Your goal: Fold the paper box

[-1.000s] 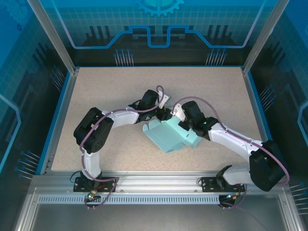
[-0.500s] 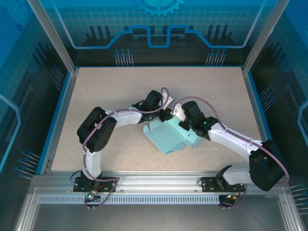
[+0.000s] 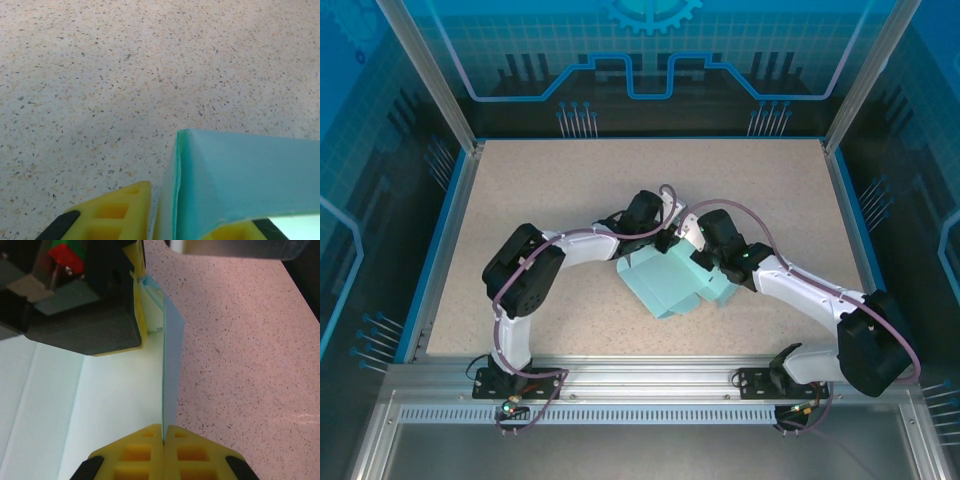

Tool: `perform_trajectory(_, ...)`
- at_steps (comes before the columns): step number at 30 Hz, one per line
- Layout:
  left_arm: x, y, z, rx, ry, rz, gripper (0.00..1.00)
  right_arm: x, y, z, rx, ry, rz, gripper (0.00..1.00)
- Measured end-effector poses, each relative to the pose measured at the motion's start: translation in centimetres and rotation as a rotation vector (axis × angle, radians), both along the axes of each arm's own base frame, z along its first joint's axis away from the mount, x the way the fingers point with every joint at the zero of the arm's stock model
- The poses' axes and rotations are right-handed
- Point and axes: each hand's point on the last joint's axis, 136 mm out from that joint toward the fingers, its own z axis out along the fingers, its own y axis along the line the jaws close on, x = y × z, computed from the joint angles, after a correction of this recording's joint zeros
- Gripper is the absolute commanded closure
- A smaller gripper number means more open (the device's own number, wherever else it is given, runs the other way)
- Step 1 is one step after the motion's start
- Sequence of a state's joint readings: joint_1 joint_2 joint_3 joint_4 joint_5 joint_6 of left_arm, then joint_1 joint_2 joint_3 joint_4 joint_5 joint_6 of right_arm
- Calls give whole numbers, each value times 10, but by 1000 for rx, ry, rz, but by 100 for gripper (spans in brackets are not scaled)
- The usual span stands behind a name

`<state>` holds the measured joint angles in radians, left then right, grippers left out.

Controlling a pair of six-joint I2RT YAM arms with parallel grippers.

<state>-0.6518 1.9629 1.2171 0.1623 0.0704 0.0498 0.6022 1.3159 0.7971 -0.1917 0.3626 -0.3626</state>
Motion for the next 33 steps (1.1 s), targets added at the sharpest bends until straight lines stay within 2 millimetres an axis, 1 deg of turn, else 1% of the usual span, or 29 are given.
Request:
perform_trajectory(7, 2, 2, -1, 41, 1, 63, 85, 1, 1, -2, 13, -16, -4, 100)
perform_trajectory(11, 2, 2, 1, 57, 10, 81, 85, 3, 0, 0, 19, -33, -9, 100)
perform_trajectory(13, 2, 0, 1, 50, 12, 78, 80, 3, -1, 2, 19, -40, -12, 100)
perform_trajectory(17, 2, -1, 6, 2, 10, 70, 68, 1, -3, 3, 17, -45, -17, 100)
perform_trajectory(23, -5, 11, 6, -38, 24, 48, 55, -2, 1, 4, 23, -36, 5, 100)
perform_trajectory(28, -11, 17, 4, -47, 31, 21, 51, -5, 2, 3, 23, -26, 21, 100)
perform_trajectory(33, -17, 17, 1, -59, 47, 0, 46, -9, 2, 1, 19, -9, 33, 100)
